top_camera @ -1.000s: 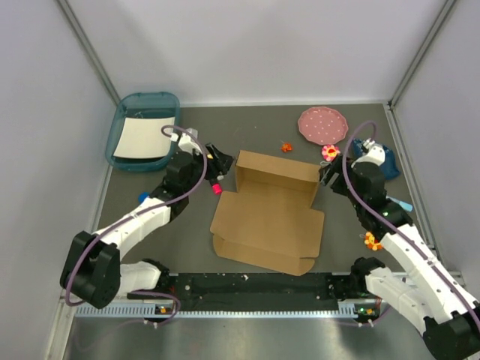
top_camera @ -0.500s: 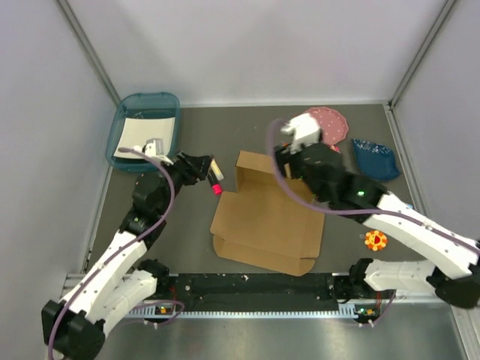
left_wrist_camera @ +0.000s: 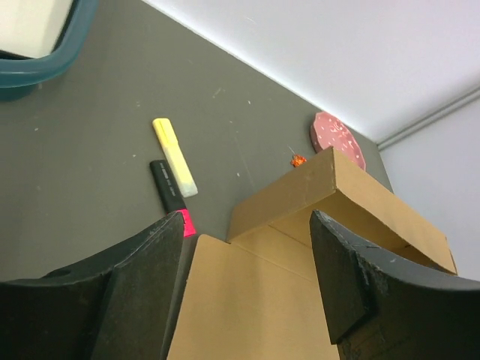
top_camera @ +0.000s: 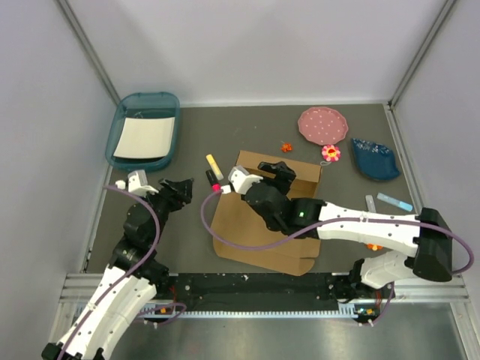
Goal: Fold the paper box
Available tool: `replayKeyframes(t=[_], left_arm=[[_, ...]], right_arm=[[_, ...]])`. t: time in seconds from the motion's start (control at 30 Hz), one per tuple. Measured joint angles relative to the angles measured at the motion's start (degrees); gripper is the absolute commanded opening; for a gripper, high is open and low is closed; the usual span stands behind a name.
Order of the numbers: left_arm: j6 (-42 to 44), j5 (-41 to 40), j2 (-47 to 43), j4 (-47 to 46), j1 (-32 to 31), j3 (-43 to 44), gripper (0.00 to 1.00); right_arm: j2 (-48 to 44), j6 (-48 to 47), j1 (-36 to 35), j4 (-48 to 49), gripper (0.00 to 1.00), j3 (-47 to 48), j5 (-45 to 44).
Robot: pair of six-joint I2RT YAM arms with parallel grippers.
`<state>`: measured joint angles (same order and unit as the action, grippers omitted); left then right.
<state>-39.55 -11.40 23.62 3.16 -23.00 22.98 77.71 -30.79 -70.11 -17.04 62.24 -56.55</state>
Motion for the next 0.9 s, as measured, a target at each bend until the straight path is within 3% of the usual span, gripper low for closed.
replayKeyframes(t=[0.53,0.9], left_arm=[[-4.5,-8.5,-7.4,6.8,0.0,-2.9,0.79],[-5.2,-11.0,-8.1,8.5,0.0,-3.3,0.81]], right_arm=[[9.7,-14.5,2.9,10.9,0.65,-4.5,-1.7],[14.7,-21.2,6.1,19.0,0.34,-4.5,-3.8]])
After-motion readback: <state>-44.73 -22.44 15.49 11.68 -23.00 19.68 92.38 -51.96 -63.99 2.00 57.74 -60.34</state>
